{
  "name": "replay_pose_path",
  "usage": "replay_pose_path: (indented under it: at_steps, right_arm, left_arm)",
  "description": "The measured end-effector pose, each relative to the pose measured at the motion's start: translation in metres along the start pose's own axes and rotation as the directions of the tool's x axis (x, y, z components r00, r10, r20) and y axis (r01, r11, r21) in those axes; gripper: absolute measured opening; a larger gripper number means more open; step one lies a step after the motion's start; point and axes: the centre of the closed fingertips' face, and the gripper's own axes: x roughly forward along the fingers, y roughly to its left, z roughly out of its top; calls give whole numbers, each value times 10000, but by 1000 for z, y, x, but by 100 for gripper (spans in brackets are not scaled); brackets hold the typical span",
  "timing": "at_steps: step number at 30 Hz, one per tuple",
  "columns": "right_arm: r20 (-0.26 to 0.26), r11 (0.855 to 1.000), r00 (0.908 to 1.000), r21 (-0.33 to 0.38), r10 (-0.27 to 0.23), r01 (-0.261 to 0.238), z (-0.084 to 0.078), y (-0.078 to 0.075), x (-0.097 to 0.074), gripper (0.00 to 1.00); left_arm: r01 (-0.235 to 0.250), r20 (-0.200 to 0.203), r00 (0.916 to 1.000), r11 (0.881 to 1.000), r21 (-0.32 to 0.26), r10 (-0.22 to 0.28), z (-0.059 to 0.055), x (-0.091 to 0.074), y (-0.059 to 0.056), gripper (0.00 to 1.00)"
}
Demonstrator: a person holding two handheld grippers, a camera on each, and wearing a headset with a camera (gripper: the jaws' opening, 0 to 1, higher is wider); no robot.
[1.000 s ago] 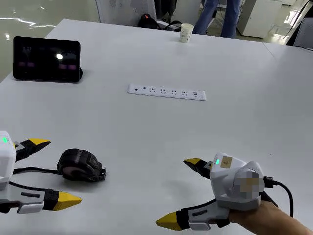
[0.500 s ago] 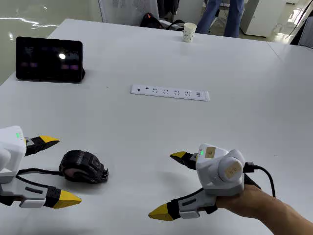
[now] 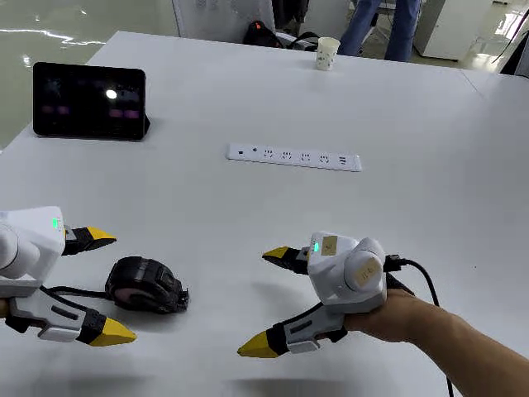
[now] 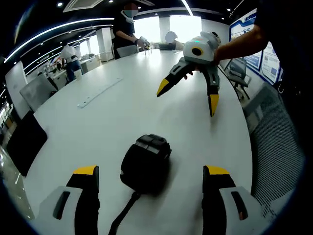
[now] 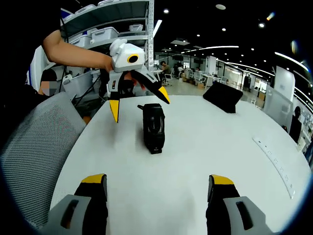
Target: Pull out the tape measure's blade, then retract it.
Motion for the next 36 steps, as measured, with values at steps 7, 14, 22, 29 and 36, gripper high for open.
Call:
replay_pose_path:
  at_steps: [7,14,22,29,36]
  right_arm:
    - [14,9986,9994,-399,350,-349,8,3,14,78]
    - [-94,9950,9982,-806,588,-594,11,3,25,67]
    - [-454,9861,9940,-1293,993,-1044,9,6,40,57]
    - [-594,9795,9903,-1509,1255,-1332,10,9,51,47]
    - [-695,9758,9890,-1672,1307,-1407,14,8,65,39]
  left_arm:
    - [244,-319,9992,9993,276,-235,-4,4,-1,76]
    - [547,-557,9971,9976,435,-522,-7,9,-3,69]
    - [902,-855,9927,9944,543,-854,-11,13,-3,61]
    - [1116,-1155,9880,9911,725,-1028,-16,14,-2,52]
    - [1013,-1376,9868,9881,1157,-850,-19,16,5,42]
